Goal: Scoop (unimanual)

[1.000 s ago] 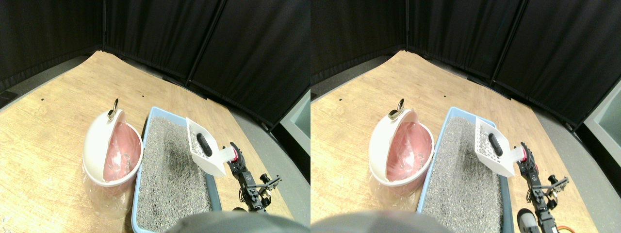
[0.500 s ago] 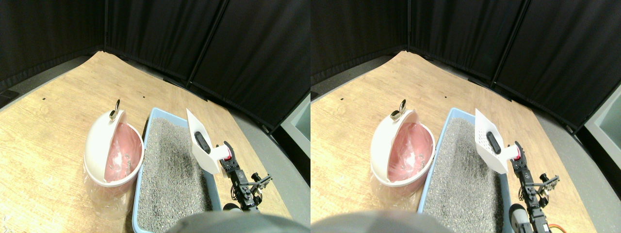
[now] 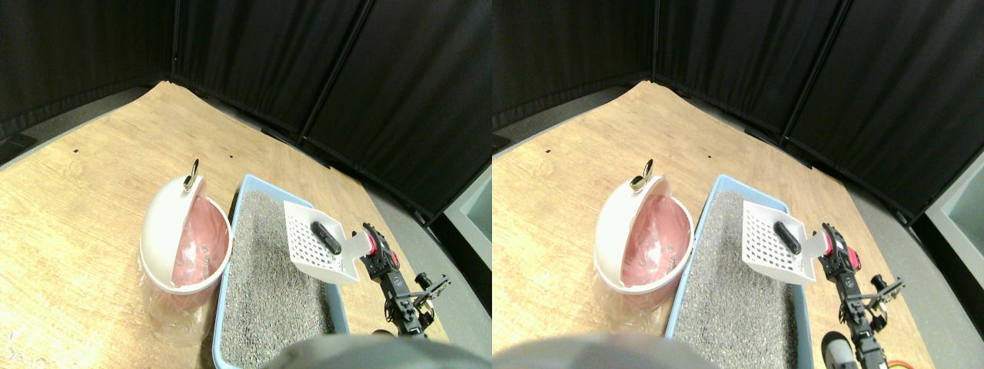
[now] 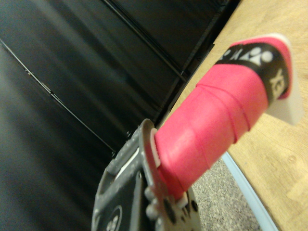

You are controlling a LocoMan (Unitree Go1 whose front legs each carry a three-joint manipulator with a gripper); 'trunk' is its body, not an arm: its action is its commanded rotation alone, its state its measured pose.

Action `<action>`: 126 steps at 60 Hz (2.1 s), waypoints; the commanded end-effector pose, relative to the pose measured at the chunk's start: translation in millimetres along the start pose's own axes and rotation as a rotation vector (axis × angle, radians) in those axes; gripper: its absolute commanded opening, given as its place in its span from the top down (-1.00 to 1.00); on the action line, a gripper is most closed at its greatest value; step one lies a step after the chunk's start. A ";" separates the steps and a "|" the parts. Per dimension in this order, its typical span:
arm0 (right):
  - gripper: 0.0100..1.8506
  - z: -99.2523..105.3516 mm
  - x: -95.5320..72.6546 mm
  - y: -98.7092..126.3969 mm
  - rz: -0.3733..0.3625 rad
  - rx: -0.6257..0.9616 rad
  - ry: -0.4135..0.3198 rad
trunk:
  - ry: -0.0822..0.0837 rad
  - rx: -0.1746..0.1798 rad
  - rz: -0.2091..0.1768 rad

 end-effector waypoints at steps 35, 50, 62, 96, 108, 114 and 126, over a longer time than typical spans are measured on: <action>0.95 32.3 20.1 49.3 0.205 -0.232 0.015 | -0.024 -0.080 0.124; 0.95 23.0 25.7 66.6 0.226 -0.210 0.066 | -0.029 -0.113 0.171; 0.95 15.2 29.5 80.1 0.256 -0.195 0.109 | -0.030 -0.139 0.206; 0.95 2.2 43.8 110.5 0.322 -0.307 0.236 | -0.024 -0.182 0.249; 0.95 -1.6 54.0 113.3 0.314 -0.368 0.283 | -0.024 -0.185 0.250; 0.95 -2.5 60.2 113.1 0.325 -0.391 0.286 | -0.025 -0.189 0.250; 0.95 0.0 62.2 118.0 0.362 -0.465 0.313 | -0.025 -0.198 0.252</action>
